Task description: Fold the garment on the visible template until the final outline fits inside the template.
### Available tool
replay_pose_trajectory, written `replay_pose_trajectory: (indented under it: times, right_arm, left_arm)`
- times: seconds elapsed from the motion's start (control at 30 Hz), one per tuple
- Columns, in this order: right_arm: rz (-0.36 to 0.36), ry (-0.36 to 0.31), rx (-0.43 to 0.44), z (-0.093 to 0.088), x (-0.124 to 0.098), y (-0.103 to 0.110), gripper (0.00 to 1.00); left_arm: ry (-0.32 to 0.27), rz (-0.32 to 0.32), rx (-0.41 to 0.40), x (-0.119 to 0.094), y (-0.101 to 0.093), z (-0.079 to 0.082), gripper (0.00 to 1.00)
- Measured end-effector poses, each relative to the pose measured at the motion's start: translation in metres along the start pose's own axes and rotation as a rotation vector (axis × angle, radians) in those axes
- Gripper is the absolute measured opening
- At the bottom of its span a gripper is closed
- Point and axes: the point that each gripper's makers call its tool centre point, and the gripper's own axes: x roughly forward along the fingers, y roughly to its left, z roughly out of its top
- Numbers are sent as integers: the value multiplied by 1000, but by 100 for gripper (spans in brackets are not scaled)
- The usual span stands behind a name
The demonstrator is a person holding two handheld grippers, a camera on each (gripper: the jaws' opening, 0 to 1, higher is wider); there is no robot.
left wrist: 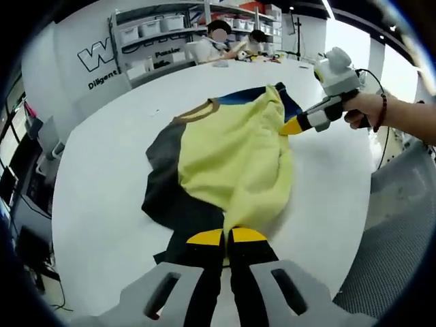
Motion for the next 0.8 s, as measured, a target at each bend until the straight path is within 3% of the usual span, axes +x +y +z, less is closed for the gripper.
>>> replay_pose_trajectory:
  times: [0.23,0.37,0.43,0.6,0.8]
  right_arm:
    - [26,-83,-138,41,-20,14,0]
    - [37,-114,-167,66,-22,26,0]
    - [43,-109,-188,77,-15,31,0]
    - [49,-73,-195,84,9,34,0]
    - [48,-81,-199,99,36,33,0]
  left_arm:
    - [-21,27,51,-5,3,5,3]
    - [-20,23,62,-5,2,5,3]
    - [-16,23,72,-4,1,5,3]
    - [-13,16,84,-2,1,4,3]
    - [-15,25,113,1,4,7,3]
